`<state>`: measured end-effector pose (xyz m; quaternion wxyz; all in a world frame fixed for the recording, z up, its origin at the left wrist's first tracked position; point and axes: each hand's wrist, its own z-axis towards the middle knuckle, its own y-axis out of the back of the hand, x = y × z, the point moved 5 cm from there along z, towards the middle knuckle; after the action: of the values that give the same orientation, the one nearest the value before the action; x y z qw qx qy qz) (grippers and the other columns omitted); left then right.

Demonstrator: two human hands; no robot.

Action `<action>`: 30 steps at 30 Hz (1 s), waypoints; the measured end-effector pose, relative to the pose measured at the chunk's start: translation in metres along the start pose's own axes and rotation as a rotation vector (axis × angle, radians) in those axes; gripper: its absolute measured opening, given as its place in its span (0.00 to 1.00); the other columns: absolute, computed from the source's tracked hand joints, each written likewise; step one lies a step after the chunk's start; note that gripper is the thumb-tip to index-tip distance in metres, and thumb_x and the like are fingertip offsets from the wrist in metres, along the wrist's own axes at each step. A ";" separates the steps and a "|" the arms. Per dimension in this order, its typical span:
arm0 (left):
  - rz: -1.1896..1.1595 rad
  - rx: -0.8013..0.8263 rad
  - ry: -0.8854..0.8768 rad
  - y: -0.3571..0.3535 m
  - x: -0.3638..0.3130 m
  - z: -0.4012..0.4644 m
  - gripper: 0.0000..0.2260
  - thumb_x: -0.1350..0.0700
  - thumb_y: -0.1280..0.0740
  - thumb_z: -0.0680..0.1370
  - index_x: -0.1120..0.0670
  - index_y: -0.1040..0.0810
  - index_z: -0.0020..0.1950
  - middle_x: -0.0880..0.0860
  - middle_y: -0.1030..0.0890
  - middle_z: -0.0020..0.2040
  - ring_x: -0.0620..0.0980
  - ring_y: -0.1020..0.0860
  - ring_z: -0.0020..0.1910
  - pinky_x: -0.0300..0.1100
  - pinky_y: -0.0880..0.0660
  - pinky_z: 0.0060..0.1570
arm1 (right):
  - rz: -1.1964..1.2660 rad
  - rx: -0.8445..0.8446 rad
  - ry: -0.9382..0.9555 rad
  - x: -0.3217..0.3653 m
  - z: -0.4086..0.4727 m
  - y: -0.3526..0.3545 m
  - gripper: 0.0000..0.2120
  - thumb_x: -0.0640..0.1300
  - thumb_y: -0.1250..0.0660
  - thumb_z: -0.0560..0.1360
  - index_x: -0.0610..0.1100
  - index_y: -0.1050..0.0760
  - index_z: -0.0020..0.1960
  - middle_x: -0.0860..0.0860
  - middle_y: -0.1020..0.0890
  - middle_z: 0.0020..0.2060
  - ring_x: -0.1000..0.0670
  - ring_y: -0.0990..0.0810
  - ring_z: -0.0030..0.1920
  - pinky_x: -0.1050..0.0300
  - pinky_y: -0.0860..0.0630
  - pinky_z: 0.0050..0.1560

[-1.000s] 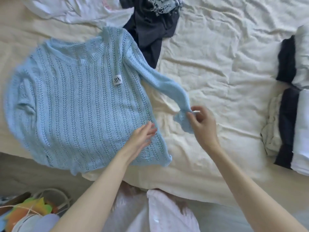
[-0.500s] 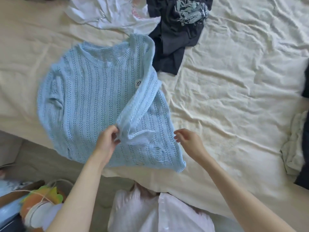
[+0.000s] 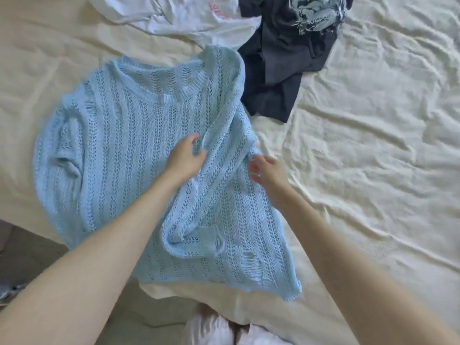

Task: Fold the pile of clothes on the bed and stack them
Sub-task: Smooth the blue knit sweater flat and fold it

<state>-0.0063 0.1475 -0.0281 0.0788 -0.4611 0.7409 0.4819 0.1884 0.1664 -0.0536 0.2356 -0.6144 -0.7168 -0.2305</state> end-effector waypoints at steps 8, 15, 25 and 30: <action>-0.137 0.057 -0.064 -0.015 -0.041 0.078 0.14 0.58 0.34 0.76 0.55 0.26 0.62 0.49 0.25 0.45 0.46 0.26 0.43 0.31 0.31 0.43 | 0.196 0.099 -0.150 0.001 0.024 -0.033 0.10 0.49 0.44 0.81 0.45 0.29 0.46 0.49 0.19 0.34 0.51 0.24 0.36 0.56 0.33 0.40; -0.479 -0.070 0.412 0.049 0.024 0.097 0.07 0.62 0.40 0.69 0.53 0.32 0.31 0.48 0.28 0.26 0.45 0.29 0.26 0.37 0.32 0.29 | 0.299 -0.065 -0.210 0.003 0.034 -0.044 0.15 0.53 0.38 0.79 0.44 0.24 0.40 0.46 0.20 0.39 0.47 0.23 0.42 0.53 0.27 0.49; -0.572 0.221 0.364 0.030 -0.056 0.171 0.05 0.63 0.35 0.77 0.57 0.26 0.42 0.49 0.21 0.28 0.44 0.22 0.25 0.36 0.24 0.27 | 0.898 -0.115 -0.488 0.018 0.053 -0.039 0.06 0.36 0.38 0.76 0.42 0.29 0.40 0.49 0.24 0.28 0.50 0.24 0.30 0.58 0.26 0.37; -0.565 -0.002 0.318 0.028 -0.085 0.179 0.09 0.59 0.35 0.77 0.54 0.32 0.39 0.51 0.27 0.35 0.46 0.29 0.29 0.38 0.23 0.29 | 0.994 -0.085 -0.448 0.017 0.047 -0.022 0.08 0.33 0.41 0.75 0.41 0.30 0.39 0.47 0.27 0.35 0.50 0.28 0.36 0.58 0.31 0.44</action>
<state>-0.0381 0.3427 -0.0562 0.0924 -0.7181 0.5862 0.3635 0.1616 0.2057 -0.0808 0.1328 -0.9222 -0.3629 0.0162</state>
